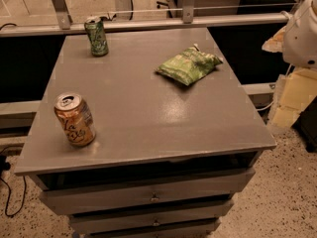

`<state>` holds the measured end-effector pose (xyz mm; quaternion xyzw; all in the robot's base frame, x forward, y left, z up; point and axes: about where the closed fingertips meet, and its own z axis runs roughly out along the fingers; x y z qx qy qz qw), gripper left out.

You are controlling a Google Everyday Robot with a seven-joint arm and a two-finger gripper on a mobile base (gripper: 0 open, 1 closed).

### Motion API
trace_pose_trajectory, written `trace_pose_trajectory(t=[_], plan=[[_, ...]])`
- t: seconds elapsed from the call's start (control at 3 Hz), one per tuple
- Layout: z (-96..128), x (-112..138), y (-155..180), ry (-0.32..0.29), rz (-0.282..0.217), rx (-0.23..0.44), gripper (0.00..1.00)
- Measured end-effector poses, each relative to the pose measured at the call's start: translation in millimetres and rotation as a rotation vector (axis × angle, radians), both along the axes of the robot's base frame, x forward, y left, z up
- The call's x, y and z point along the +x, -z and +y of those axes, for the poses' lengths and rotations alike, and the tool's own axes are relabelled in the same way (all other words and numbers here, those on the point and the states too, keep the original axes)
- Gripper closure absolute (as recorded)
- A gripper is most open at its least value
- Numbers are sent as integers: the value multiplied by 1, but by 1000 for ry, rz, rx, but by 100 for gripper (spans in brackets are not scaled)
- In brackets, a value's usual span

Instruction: Move green jalapeno chip bag near green can

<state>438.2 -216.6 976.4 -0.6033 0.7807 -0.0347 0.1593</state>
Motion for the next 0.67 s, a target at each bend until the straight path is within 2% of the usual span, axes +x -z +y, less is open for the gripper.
trace_pose_trajectory(t=[0.33, 0.67], plan=[[0, 0, 0, 0, 0, 0, 0], [4, 17, -4, -26, -50, 49, 0]])
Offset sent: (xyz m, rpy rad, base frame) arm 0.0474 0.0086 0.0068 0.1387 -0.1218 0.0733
